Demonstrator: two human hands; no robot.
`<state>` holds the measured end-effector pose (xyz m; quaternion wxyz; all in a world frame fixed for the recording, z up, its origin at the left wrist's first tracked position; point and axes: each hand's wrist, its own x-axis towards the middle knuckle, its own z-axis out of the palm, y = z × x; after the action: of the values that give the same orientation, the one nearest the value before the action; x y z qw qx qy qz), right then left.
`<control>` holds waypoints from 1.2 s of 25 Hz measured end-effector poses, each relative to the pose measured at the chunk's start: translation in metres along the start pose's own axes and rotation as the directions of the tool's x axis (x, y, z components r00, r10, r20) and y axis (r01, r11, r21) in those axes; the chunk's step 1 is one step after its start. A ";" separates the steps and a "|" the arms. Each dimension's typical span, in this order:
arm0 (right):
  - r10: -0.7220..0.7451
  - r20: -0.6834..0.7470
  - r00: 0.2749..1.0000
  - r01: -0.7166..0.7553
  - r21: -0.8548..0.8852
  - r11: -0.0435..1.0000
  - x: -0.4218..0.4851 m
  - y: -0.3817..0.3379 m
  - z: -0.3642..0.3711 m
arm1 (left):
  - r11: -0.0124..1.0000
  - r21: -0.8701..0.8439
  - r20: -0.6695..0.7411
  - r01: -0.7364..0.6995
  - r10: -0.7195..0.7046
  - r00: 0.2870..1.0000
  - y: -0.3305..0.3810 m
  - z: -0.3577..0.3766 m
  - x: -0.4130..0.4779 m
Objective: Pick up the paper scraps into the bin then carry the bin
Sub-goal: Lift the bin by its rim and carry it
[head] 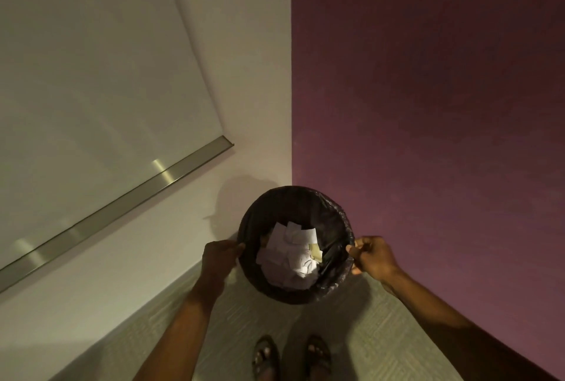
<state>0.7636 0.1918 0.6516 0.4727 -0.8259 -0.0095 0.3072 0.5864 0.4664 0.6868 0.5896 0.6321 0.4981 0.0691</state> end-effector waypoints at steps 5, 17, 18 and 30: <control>0.069 -0.025 0.997 -0.069 -0.011 0.998 0.037 0.004 0.015 | 0.984 -0.071 0.076 0.165 -0.160 0.984 -0.012 0.006 0.042; 0.089 -0.001 0.996 -0.089 -0.129 0.988 0.121 0.067 0.060 | 0.947 -0.071 0.102 0.314 -0.306 0.946 -0.087 0.037 0.122; 0.095 0.003 0.995 -0.094 -0.136 0.986 0.130 0.074 0.064 | 0.945 -0.065 0.100 0.320 -0.313 0.944 -0.096 0.041 0.129; 0.070 -0.009 0.998 -0.068 -0.401 0.914 0.240 0.205 0.123 | 0.941 0.012 0.126 0.338 -0.336 0.933 -0.235 0.120 0.246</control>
<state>0.8385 0.2474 0.3262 0.2825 -0.9042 -0.0444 0.3172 0.6600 0.5153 0.3369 0.6262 0.5375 0.5604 -0.0706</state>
